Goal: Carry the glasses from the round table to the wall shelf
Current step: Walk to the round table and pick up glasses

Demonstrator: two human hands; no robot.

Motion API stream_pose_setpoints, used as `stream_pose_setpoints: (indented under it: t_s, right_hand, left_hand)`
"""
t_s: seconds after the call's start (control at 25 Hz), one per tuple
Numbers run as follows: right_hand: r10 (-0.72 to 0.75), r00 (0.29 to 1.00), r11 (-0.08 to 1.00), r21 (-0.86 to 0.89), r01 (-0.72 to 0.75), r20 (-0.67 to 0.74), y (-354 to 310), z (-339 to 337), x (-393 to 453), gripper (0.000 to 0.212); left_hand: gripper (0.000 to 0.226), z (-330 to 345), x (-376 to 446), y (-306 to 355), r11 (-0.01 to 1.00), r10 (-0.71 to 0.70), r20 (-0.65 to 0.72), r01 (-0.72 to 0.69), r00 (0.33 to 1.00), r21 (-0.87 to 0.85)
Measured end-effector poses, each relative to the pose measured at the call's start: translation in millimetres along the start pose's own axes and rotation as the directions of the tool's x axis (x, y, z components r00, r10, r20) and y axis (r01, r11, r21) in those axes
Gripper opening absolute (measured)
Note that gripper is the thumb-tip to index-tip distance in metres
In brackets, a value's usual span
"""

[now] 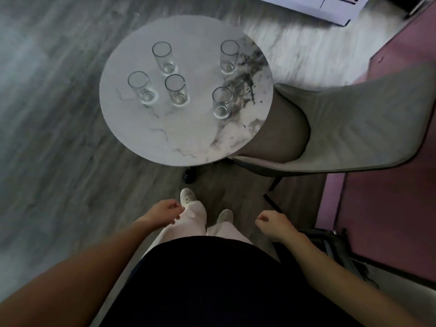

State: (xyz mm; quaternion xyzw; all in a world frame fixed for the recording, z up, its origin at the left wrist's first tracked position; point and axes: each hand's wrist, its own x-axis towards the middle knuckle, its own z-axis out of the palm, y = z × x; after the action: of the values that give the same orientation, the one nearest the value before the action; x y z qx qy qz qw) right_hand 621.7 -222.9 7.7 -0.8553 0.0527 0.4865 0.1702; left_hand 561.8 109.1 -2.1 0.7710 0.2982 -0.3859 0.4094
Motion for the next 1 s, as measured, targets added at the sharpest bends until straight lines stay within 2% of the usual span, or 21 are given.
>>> stream_pose_setpoints:
  t_s: [0.16,0.36,0.48,0.56,0.64,0.76,0.88,1.0]
  right_hand:
    - [0.017,0.999,1.000,-0.008,-0.017,0.038,-28.0,-7.3,11.6,0.028]
    - [0.024,0.999,0.997,0.072,-0.022,-0.027,-68.8,-28.0,19.2,0.026]
    - [-0.030,0.978,0.977,0.201,0.072,-0.207,-108.5,-54.4,22.8,0.017]
    - [-0.084,0.921,0.956,0.231,0.182,-0.379,-146.5,-85.1,27.2,0.013]
    - [-0.157,0.859,0.942,0.187,0.278,-0.488,-183.8,-118.3,32.3,0.015]
    - [-0.295,0.794,0.923,0.056,0.380,-0.531,-229.0,-156.3,44.1,0.030]
    - [-0.350,0.819,0.935,-0.110,0.339,-0.454,-250.7,-174.1,58.4,0.042]
    - [-0.340,0.856,0.938,-0.210,0.276,-0.389,-251.1,-176.9,73.3,0.033]
  left_hand:
    - [0.016,-25.3,19.8,8.2,1.000,-0.006,0.025,0.006,1.000,0.003]
    - [0.019,-62.1,49.6,27.6,0.997,0.030,0.043,-0.033,0.999,0.065]
    - [0.021,-84.3,64.8,38.2,0.994,0.071,0.059,-0.076,0.996,0.084]
    - [0.021,-96.3,70.1,41.5,0.991,0.078,0.089,-0.087,0.993,0.098]
    - [0.021,-105.8,71.7,42.1,0.991,0.066,0.098,-0.077,0.993,0.113]
    - [0.017,-115.1,73.3,36.8,0.991,0.056,0.059,-0.063,0.997,0.120]
    - [0.020,-122.0,69.0,31.9,0.986,0.069,0.031,-0.073,0.997,0.151]
    - [0.026,-134.3,64.3,41.7,0.943,0.202,-0.012,-0.191,0.979,0.271]
